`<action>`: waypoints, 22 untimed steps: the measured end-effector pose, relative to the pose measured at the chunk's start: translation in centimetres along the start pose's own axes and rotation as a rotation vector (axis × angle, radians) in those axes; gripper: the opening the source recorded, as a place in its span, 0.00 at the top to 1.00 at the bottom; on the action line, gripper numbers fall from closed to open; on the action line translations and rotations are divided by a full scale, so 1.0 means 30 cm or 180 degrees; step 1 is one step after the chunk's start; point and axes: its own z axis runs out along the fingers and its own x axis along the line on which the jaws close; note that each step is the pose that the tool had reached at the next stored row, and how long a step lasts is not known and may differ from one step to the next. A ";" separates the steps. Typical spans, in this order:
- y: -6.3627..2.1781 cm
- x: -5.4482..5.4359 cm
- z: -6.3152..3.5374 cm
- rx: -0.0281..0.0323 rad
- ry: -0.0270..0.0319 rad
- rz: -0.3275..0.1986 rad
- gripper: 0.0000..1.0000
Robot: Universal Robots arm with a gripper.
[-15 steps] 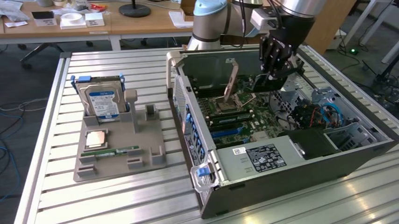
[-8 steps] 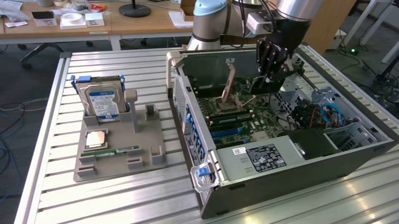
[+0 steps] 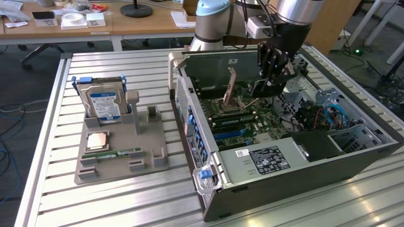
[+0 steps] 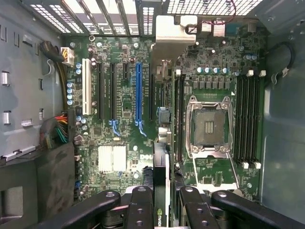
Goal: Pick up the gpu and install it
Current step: 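Insert the gpu into the slot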
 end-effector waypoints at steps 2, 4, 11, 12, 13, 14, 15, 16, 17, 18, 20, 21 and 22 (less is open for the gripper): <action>0.001 0.003 0.001 0.0000 -0.0001 0.0000 0.74; 0.002 0.010 0.001 0.0000 -0.0001 0.0000 0.74; 0.006 0.039 0.001 0.0001 -0.0001 0.0000 0.74; 0.007 0.041 0.002 0.0001 -0.0001 0.0001 0.74; 0.009 0.042 0.006 0.0002 -0.0001 0.0000 0.74; 0.011 0.043 0.010 0.0003 -0.0001 0.0000 0.74; 0.013 0.044 0.013 0.0003 0.0000 -0.0001 0.74; 0.015 0.045 0.017 0.0004 0.0000 -0.0001 0.74; 0.018 0.045 0.021 0.0004 -0.0001 -0.0002 0.74; 0.020 0.046 0.024 0.0005 0.0000 -0.0002 0.74; 0.024 0.047 0.032 0.0006 -0.0001 -0.0004 0.74; 0.026 0.048 0.035 0.0006 -0.0001 -0.0005 0.74; 0.028 0.048 0.037 0.0006 -0.0001 -0.0006 0.74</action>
